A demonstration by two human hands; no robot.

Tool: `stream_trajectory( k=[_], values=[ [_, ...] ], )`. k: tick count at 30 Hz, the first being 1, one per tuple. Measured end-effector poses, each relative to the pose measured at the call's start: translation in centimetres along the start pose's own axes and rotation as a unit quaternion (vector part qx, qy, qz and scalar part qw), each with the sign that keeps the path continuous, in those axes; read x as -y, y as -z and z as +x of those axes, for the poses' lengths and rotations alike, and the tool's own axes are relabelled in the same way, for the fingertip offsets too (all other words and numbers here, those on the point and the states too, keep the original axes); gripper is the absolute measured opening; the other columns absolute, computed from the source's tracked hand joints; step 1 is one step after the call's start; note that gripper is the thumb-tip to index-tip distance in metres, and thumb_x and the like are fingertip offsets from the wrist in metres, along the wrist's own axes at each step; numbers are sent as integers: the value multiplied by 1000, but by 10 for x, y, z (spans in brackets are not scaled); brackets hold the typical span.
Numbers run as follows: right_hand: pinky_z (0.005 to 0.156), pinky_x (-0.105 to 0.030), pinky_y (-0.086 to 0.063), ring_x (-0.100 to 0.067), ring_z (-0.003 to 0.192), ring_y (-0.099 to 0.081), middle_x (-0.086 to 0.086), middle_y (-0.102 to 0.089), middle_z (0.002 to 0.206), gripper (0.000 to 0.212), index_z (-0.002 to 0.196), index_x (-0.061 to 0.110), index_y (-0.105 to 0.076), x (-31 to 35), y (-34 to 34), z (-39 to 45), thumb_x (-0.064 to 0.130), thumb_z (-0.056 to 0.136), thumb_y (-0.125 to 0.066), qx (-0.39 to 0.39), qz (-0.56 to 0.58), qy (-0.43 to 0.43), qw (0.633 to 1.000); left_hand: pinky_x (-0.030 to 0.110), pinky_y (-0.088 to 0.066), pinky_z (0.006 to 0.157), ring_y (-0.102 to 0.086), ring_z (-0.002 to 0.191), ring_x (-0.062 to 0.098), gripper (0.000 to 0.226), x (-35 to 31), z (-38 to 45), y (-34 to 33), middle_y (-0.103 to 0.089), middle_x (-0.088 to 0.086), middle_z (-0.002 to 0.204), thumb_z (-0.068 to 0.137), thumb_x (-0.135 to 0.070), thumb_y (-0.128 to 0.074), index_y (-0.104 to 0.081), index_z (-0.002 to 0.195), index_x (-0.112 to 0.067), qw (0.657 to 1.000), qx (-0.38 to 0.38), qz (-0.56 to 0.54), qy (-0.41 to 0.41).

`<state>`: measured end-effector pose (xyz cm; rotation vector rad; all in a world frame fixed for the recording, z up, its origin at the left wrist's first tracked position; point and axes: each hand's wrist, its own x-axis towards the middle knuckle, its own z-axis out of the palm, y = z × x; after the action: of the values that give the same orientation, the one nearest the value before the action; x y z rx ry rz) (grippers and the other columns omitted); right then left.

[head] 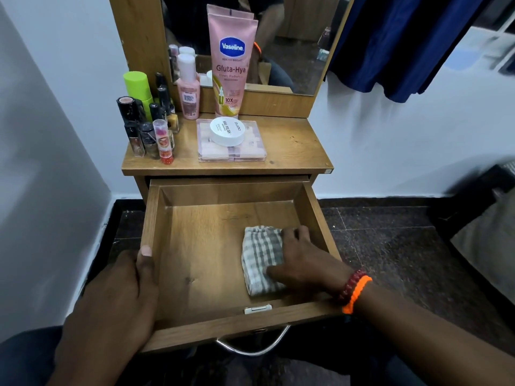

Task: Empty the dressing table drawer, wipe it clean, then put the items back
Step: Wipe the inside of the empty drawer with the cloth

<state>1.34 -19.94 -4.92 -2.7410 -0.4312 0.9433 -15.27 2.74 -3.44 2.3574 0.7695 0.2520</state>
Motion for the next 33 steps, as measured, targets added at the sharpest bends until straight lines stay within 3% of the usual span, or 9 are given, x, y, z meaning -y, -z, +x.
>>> stream_trajectory(
  k=[6,13,19,25,27,30,33],
  values=[
    [122,-46,-33,-40,152,-23,-18,1,167,111,161,8,-3,6,7,-5,43,86,-77,34,-29,-9,999,38,-39,65,-50,68,9,50,1,2,0,-58,-3,77,96,-60,-12,-48,82,-28,1000,6,1,-3],
    [127,-46,-21,-41,154,-15,-19,-8,166,107,159,7,-16,22,34,46,54,84,-75,-64,-11,58,996,39,-43,65,-54,69,10,55,7,5,-3,-60,-3,76,96,-64,-10,-50,84,-29,1000,10,2,-27],
    [120,-47,-33,-37,148,-29,-12,-18,164,106,155,13,-27,38,13,52,58,75,-80,-82,-33,123,988,46,-52,72,-61,73,16,76,12,6,-5,-65,-6,78,84,-83,3,-54,92,-33,1000,-7,6,-13],
    [125,-46,-25,-40,150,-25,-17,-12,165,113,159,13,-16,11,33,51,58,78,-80,-86,2,63,994,48,-52,69,-59,69,17,72,4,3,-3,-63,-6,76,86,-82,0,-52,87,-31,1000,-19,18,-13],
    [124,-44,-27,-39,149,-28,-18,-17,162,106,157,11,-22,9,36,45,55,79,-80,-82,-12,69,994,50,-53,70,-59,69,18,72,4,2,-2,-62,-5,77,86,-83,0,-52,88,-32,999,-23,23,-11],
    [109,-44,-43,-35,132,-41,-16,-36,144,77,141,14,-45,13,42,35,44,80,-80,-170,-136,120,969,51,-53,71,-60,71,22,72,3,3,-1,-62,-5,78,86,-83,1,-52,91,-34,999,-20,33,-9],
    [95,-38,-49,-31,121,-52,-13,-52,132,56,135,16,-52,13,52,30,26,86,-76,-116,-187,155,963,52,-53,69,-60,69,23,72,1,1,0,-61,-3,76,87,-82,2,-50,88,-32,999,-12,43,-8]
  ],
)
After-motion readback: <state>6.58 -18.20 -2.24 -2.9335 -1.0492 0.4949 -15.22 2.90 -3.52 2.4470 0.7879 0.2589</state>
